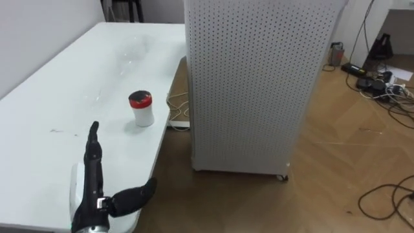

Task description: Pick garbage

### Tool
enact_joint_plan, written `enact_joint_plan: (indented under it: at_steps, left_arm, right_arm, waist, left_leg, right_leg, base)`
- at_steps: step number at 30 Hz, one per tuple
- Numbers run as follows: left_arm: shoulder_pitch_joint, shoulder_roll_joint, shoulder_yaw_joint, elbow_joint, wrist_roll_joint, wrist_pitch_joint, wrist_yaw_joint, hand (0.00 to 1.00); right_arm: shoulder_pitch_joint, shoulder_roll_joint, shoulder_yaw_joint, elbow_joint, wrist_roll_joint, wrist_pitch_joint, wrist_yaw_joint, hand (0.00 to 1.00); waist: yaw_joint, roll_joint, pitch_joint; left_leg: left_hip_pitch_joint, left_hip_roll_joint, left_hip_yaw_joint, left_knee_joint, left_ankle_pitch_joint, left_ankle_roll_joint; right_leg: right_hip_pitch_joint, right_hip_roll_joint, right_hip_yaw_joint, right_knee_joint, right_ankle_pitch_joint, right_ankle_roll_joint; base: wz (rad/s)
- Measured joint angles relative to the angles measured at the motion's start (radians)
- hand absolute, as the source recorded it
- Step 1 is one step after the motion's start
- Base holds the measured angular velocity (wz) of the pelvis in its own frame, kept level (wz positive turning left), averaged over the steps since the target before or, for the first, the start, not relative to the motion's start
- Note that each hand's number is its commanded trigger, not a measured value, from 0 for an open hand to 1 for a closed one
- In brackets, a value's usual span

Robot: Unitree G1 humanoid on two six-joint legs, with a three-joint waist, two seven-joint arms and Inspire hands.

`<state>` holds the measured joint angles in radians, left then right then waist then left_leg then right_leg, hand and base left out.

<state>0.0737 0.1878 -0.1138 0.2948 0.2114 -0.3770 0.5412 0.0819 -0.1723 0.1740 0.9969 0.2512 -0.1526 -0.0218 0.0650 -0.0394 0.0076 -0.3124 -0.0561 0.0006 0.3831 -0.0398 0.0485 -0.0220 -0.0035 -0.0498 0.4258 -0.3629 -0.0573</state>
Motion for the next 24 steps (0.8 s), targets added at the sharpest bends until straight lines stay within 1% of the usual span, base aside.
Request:
enact_joint_plan:
  at_steps: [1,2,3,4,5,6,7,8,9,10,11,12,13,14,15,16,17,18,19,20,21,22,23,24]
  left_arm:
    - [-0.001,0.000,0.007,-0.001,0.001,-0.001,0.000,0.00]
    - [-0.003,0.000,0.013,-0.001,0.006,-0.002,-0.004,0.00]
    - [-0.002,0.000,0.014,-0.001,0.006,-0.003,-0.005,0.00]
    - [-0.002,-0.001,0.015,-0.001,0.012,-0.003,-0.007,0.00]
    - [-0.003,-0.001,0.016,-0.001,0.019,-0.003,-0.007,0.00]
    - [-0.004,0.000,0.018,-0.002,0.021,-0.005,-0.008,0.00]
    - [-0.004,0.000,0.020,-0.002,0.020,-0.005,-0.008,0.00]
    - [-0.004,0.000,0.020,-0.002,0.021,-0.005,-0.008,0.00]
    - [-0.004,0.000,0.021,-0.006,0.025,-0.005,-0.008,0.00]
    - [-0.004,-0.001,0.021,-0.022,0.028,-0.005,-0.009,0.00]
    - [-0.004,-0.001,0.020,-0.030,0.033,-0.005,-0.009,0.00]
    - [-0.004,-0.001,0.020,-0.035,0.040,-0.011,-0.008,0.00]
    - [-0.004,-0.001,0.021,-0.035,0.041,-0.012,-0.008,0.00]
    - [-0.004,-0.001,0.021,-0.035,0.040,-0.012,-0.008,0.00]
    - [-0.004,0.000,0.022,-0.038,0.041,-0.012,-0.009,0.00]
    - [-0.004,0.003,0.022,-0.047,0.042,-0.012,-0.009,0.00]
    - [-0.004,0.001,0.022,-0.060,0.042,-0.012,-0.008,0.00]
    - [-0.005,-0.002,0.022,-0.063,0.042,-0.012,-0.007,0.00]
    - [-0.007,-0.006,0.021,-0.063,0.042,-0.012,-0.006,0.00]
    - [-0.006,-0.007,0.018,-0.062,0.041,-0.012,-0.006,0.00]
    - [-0.005,-0.007,0.018,-0.062,0.040,-0.012,-0.006,0.00]
    - [-0.005,-0.006,0.019,-0.062,0.038,-0.013,-0.004,0.00]
    - [-0.005,-0.006,0.018,-0.061,0.038,-0.013,-0.003,0.00]
    - [-0.005,-0.005,0.012,-0.060,0.038,-0.013,0.001,0.00]
  right_arm:
    - [-0.002,0.000,-0.001,-0.001,-0.006,0.000,-0.001,1.00]
    - [-0.006,-0.002,-0.001,-0.001,-0.020,0.000,-0.002,1.00]
    - [-0.006,-0.003,-0.001,-0.001,-0.022,0.000,-0.001,1.00]
    - [-0.005,-0.004,-0.002,-0.001,-0.021,0.001,0.001,1.00]
    - [-0.005,-0.006,-0.002,-0.002,-0.022,0.001,0.003,1.00]
    - [-0.004,-0.007,-0.002,-0.012,-0.021,0.001,0.003,1.00]
    - [-0.001,-0.005,-0.002,-0.030,-0.020,0.001,0.003,1.00]
    - [-0.001,-0.003,-0.002,-0.034,-0.020,0.001,0.003,1.00]
    - [-0.001,0.002,-0.001,-0.040,-0.021,0.001,0.003,1.00]
    - [-0.001,0.002,0.000,-0.054,-0.020,0.001,0.003,1.00]
    - [-0.001,0.002,0.000,-0.061,-0.020,0.001,0.003,1.00]
    - [-0.001,0.002,0.001,-0.072,-0.020,0.001,0.002,1.00]
    - [-0.004,0.001,0.001,-0.078,-0.020,-0.001,0.001,1.00]
    - [-0.005,0.001,0.001,-0.078,-0.020,-0.002,-0.001,1.00]
    - [-0.005,0.000,0.001,-0.078,-0.021,-0.002,-0.001,1.00]
    - [-0.005,0.002,0.002,-0.078,-0.021,-0.002,0.000,1.00]
    - [-0.004,0.003,0.001,-0.080,-0.020,-0.002,0.001,1.00]
    - [-0.005,0.002,0.001,-0.080,-0.020,-0.002,0.003,1.00]
    - [-0.007,0.001,0.001,-0.080,-0.015,-0.002,0.006,1.00]
    - [-0.002,-0.002,0.002,-0.081,-0.009,-0.002,0.014,1.00]
    - [0.002,-0.003,0.002,-0.080,-0.007,-0.001,0.016,1.00]
    - [0.005,-0.002,0.002,-0.080,-0.009,0.000,0.017,1.00]
    - [0.007,-0.002,0.002,-0.080,-0.010,0.000,0.018,1.00]
    - [0.010,0.000,0.003,-0.080,-0.012,0.000,0.019,1.00]
  waist:
    - [-0.005,-0.004,-0.0005]
    - [-0.005,-0.009,0.0014]
    - [-0.005,-0.012,0.0016]
    - [-0.004,-0.016,0.0014]
    - [-0.003,-0.017,0.0008]
    - [-0.002,-0.019,0.0001]
    - [-0.002,-0.020,0.0009]
    - [0.000,-0.020,0.0009]
    - [0.003,-0.024,0.0000]
    - [0.002,-0.027,0.0010]
    - [0.001,-0.027,0.0008]
    - [0.002,-0.027,0.0006]
    - [0.004,-0.028,0.0014]
    - [0.004,-0.028,0.0018]
    - [0.007,-0.022,0.0024]
    - [0.016,-0.018,0.0016]
    - [0.020,-0.014,0.0033]
    - [0.020,-0.009,0.0038]
    - [0.021,0.000,0.0097]
    - [0.023,0.010,0.0141]
    - [0.023,0.013,0.0136]
    - [0.020,0.017,0.0151]
    - [0.018,0.017,0.0151]
    - [0.005,0.016,0.0141]
  left_leg:
    - [0.003,-0.012,0.001,0.004,-0.008,0.008]
    - [0.007,-0.021,0.012,0.011,-0.026,0.014]
    - [0.010,-0.027,0.015,0.018,-0.036,0.017]
    - [0.014,-0.038,0.022,0.042,-0.064,0.024]
    - [0.014,-0.044,0.024,0.055,-0.079,0.026]
    - [0.014,-0.056,0.030,0.077,-0.106,0.033]
    - [0.020,-0.065,0.034,0.094,-0.131,0.041]
    - [0.025,-0.066,0.038,0.101,-0.143,0.045]
    - [0.031,-0.073,0.042,0.118,-0.163,0.052]
    - [0.039,-0.081,0.045,0.135,-0.185,0.061]
    - [0.042,-0.082,0.053,0.142,-0.195,0.067]
    - [0.052,-0.090,0.055,0.155,-0.210,0.076]
    - [0.066,-0.101,0.055,0.156,-0.221,0.084]
    - [0.072,-0.105,0.055,0.155,-0.226,0.088]
    - [0.083,-0.106,0.053,0.151,-0.234,0.094]
    - [0.098,-0.106,0.044,0.135,-0.239,0.097]
    - [0.115,-0.102,0.031,0.118,-0.242,0.101]
    - [0.121,-0.099,0.023,0.107,-0.243,0.102]
    - [0.143,-0.090,0.015,0.084,-0.244,0.102]
    - [0.165,-0.076,0.012,0.069,-0.244,0.101]
    - [0.174,-0.071,0.011,0.059,-0.244,0.101]
    - [0.188,-0.062,0.008,0.046,-0.245,0.098]
    - [0.195,-0.060,0.002,0.039,-0.245,0.096]
    - [0.208,-0.061,-0.015,0.028,-0.244,0.093]
  right_leg:
    - [0.014,-0.012,-0.007,-0.015,-0.004,0.005]
    - [0.023,-0.026,-0.004,-0.016,-0.016,0.010]
    - [0.030,-0.033,-0.001,-0.014,-0.024,0.012]
    - [0.043,-0.045,0.002,-0.008,-0.043,0.019]
    - [0.048,-0.051,0.005,-0.002,-0.053,0.023]
    - [0.052,-0.066,-0.003,0.030,-0.071,0.032]
    - [0.049,-0.082,-0.020,0.083,-0.082,0.048]
    - [0.039,-0.089,-0.029,0.122,-0.083,0.050]
    - [0.016,-0.107,-0.046,0.211,-0.078,0.058]
    - [-0.017,-0.127,-0.056,0.302,-0.066,0.081]
    - [-0.030,-0.138,-0.064,0.345,-0.055,0.099]
    - [-0.050,-0.159,-0.079,0.414,-0.031,0.115]
    - [-0.067,-0.183,-0.096,0.471,-0.003,0.118]
    - [-0.072,-0.191,-0.099,0.493,0.012,0.119]
    - [-0.087,-0.196,-0.105,0.519,0.051,0.117]
    - [-0.099,-0.194,-0.104,0.539,0.092,0.125]
    - [-0.109,-0.189,-0.104,0.549,0.105,0.127]
    - [-0.119,-0.183,-0.103,0.548,0.094,0.127]
    - [-0.145,-0.176,-0.103,0.545,0.061,0.115]
    - [-0.178,-0.165,-0.096,0.514,0.030,0.105]
    - [-0.195,-0.160,-0.090,0.484,0.021,0.104]
    - [-0.225,-0.150,-0.079,0.398,0.017,0.104]
    - [-0.231,-0.147,-0.075,0.341,0.017,0.104]
    - [-0.232,-0.142,-0.059,0.206,0.026,0.108]
  base:
    - [0.06]
    - [0.05]
    - [0.00]
    - [0.00]
    - [0.00]
    - [0.00]
    - [0.00]
    - [0.05]
    - [0.14]
    - [0.20]
    - [0.28]
    - [0.21]
    - [0.15]
    - [0.09]
    - [0.06]
    - [0.06]
    - [0.00]
    - [0.00]
    - [0.00]
    - [-0.04]
    - [-0.04]
    - [0.00]
    - [0.18]
    - [0.33]
